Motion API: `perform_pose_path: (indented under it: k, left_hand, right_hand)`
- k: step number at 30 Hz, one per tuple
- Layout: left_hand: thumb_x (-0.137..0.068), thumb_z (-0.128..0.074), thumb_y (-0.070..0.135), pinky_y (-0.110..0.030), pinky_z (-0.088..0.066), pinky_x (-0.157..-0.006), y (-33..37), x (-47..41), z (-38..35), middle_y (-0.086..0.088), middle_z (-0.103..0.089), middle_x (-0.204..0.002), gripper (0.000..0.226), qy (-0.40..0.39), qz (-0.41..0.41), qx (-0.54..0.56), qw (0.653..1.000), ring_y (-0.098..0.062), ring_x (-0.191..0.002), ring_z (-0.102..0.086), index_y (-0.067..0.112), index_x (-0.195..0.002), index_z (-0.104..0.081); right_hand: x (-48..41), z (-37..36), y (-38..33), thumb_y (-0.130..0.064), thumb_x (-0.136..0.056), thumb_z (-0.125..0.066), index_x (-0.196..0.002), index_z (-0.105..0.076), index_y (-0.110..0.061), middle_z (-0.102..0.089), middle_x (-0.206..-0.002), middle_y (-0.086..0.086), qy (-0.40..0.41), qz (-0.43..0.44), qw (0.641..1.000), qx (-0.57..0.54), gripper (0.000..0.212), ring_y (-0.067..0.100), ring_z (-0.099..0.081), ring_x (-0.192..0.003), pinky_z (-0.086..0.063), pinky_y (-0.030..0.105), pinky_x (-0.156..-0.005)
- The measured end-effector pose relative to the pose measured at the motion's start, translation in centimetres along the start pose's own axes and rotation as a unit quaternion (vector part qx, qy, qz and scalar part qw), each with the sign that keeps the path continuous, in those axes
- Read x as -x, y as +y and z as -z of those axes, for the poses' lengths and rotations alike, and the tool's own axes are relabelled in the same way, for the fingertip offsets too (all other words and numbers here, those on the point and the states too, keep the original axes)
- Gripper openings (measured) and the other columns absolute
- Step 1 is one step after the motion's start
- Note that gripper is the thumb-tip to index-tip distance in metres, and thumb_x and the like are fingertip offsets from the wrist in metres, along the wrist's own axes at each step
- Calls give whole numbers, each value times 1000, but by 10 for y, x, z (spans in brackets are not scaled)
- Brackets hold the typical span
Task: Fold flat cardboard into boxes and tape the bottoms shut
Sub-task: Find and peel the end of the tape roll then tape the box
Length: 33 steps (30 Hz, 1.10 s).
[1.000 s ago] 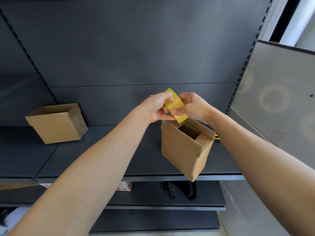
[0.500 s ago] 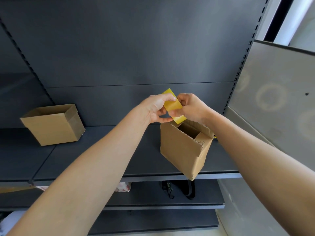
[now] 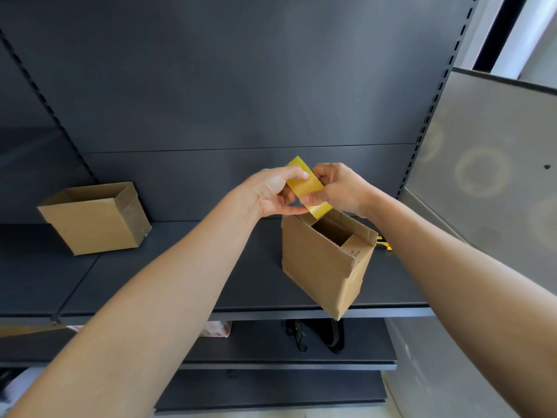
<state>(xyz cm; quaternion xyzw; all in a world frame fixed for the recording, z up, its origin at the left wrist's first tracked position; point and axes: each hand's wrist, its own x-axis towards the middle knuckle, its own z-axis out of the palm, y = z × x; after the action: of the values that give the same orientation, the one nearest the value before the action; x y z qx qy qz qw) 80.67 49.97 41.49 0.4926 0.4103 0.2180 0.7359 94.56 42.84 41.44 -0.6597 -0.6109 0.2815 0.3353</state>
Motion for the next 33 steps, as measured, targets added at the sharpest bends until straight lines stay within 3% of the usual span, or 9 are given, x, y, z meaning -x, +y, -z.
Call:
perform_pose_path:
  k: [5,8,13,22,27,31,33]
  left_hand:
    - [-85,-67,12,-49,-58,-75,-1,-2,-6,-11,-54,-101,21,20,-5,-1,1000,-19,-84,-55,13,-103,-55]
    - [-84,-67,15,-48,-58,-76,-1,-5,-12,-10,-54,-100,17,53,-14,-21,998,-20,-88,-56,17,-95,-54]
    - [-82,-65,16,-43,-58,-69,-1,-7,-19,-6,-47,-83,13,80,-17,-32,996,-13,-70,-49,17,-88,-53]
    - [-82,-64,15,-43,-59,-67,0,-8,-25,-8,-49,-89,15,90,-18,-46,995,-19,-85,-54,18,-91,-52]
    - [-81,-62,14,-43,-59,-67,-1,-9,-28,-7,-46,-80,13,86,-14,-51,995,-14,-71,-49,16,-90,-53]
    - [-79,-61,12,-44,-59,-69,-2,-10,-31,-9,-47,-90,15,84,-17,-52,995,-19,-82,-52,17,-92,-53]
    - [-78,-58,9,-46,-59,-72,-2,-10,-31,-8,-46,-86,16,83,-19,-49,995,-16,-75,-51,17,-91,-52]
  right_hand:
    - [-2,4,4,-18,-77,-77,-96,-63,-11,-62,-85,2,-1,-12,1000,-3,24,13,-56,-77,-44,28,-69]
    - [-4,6,4,-17,-78,-76,-90,-62,-15,-61,-82,0,-2,-13,1000,-13,19,12,-55,-75,-44,27,-67]
    - [-6,7,7,-17,-79,-76,-93,-63,-15,-63,-87,2,0,-10,1000,-22,19,14,-57,-79,-46,29,-72]
    - [-5,11,12,-17,-80,-74,-97,-63,-13,-64,-91,5,-1,-6,1000,-31,21,15,-57,-82,-48,31,-75]
    - [-4,11,16,-17,-79,-75,-96,-63,-10,-61,-86,2,-1,-6,1000,-29,22,13,-55,-79,-45,29,-71]
    - [-3,11,18,-17,-79,-75,-100,-62,-4,-60,-86,5,0,-9,1000,-28,28,16,-54,-79,-45,31,-72]
    - [-3,12,18,-17,-79,-75,-100,-62,-4,-60,-88,6,2,-8,999,-31,28,16,-54,-80,-45,31,-72]
